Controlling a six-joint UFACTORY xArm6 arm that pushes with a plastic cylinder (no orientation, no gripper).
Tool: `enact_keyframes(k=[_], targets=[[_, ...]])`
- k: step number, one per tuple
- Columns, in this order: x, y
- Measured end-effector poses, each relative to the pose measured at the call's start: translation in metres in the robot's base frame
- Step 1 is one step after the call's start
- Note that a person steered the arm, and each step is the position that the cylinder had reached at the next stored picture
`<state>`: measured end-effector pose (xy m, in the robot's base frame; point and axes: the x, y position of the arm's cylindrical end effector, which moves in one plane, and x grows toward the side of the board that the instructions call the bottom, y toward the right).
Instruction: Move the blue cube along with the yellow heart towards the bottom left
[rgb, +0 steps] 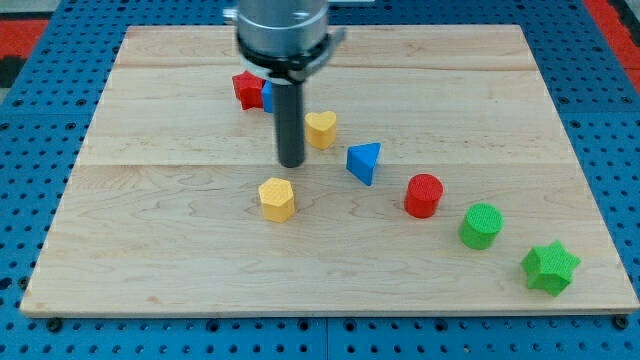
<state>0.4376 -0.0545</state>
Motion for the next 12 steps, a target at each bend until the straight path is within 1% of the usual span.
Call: enact_keyframes(k=[1, 2, 3, 4, 5, 6, 7, 8, 9, 10, 12], targets=[[0.069, 0.032], [0.049, 0.057], [-0.009, 0.079], [-0.032, 0.104], [-0.048, 0.051], [-0.041, 0.023], [-0.088, 0.037], [-0.114, 0.076], [-0.139, 0.034], [-0.109, 0.005], [0.017, 0.005]])
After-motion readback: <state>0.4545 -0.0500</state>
